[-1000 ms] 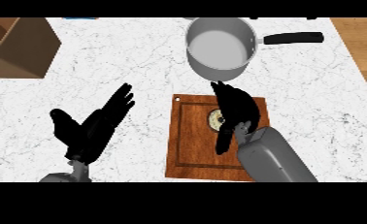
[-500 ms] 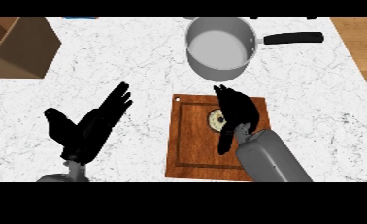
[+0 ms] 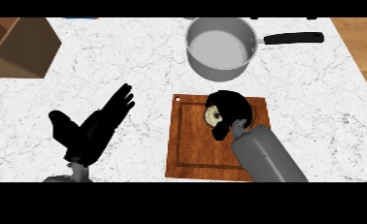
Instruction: Pick the cupcake from the cutting board and place it in the pot
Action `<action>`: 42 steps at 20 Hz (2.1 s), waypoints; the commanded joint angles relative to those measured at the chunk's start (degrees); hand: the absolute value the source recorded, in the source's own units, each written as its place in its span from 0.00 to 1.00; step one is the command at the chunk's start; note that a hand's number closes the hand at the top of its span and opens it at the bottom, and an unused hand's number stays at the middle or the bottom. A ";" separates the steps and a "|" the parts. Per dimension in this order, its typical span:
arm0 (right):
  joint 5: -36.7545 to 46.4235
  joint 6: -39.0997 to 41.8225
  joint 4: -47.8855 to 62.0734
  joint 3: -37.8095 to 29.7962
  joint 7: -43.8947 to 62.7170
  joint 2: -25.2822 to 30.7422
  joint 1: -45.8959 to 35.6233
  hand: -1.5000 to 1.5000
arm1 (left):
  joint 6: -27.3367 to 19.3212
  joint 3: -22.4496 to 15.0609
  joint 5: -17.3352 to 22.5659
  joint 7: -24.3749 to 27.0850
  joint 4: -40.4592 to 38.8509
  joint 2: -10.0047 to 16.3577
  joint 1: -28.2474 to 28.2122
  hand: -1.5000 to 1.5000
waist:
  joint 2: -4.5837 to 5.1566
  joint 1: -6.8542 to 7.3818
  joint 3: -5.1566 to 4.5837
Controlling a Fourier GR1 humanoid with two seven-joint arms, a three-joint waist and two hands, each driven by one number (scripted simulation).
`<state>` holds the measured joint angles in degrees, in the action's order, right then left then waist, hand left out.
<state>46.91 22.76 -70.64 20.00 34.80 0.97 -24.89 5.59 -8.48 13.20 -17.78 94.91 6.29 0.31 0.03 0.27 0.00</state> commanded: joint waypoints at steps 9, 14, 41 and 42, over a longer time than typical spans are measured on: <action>4.80 -2.35 -2.31 2.51 -6.90 -0.69 3.58 1.00 | 1.05 0.30 -0.82 -4.09 6.25 -0.59 -3.27 0.50 | -0.10 -0.06 0.00; -3.50 -1.84 -5.57 -11.74 -23.54 22.94 11.83 1.00 | 1.46 2.32 -0.40 0.63 -0.04 -0.90 -1.57 0.50 | -0.14 -2.24 0.06; -24.62 0.38 -31.55 -39.00 -25.93 35.04 8.13 1.00 | 3.72 2.58 -1.03 2.14 -0.05 -0.96 -2.80 0.50 | -0.14 -0.10 -0.05; -26.71 2.17 -31.65 -39.58 -23.04 35.62 4.96 1.00 | 0.64 0.20 -3.04 -0.45 2.31 -3.06 -2.44 0.50 | -0.18 0.04 -0.05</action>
<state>25.26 21.37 -99.56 -18.83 6.32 37.42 -14.09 7.71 -6.81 11.46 -17.44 95.59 4.55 -1.74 -0.19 -0.21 -0.05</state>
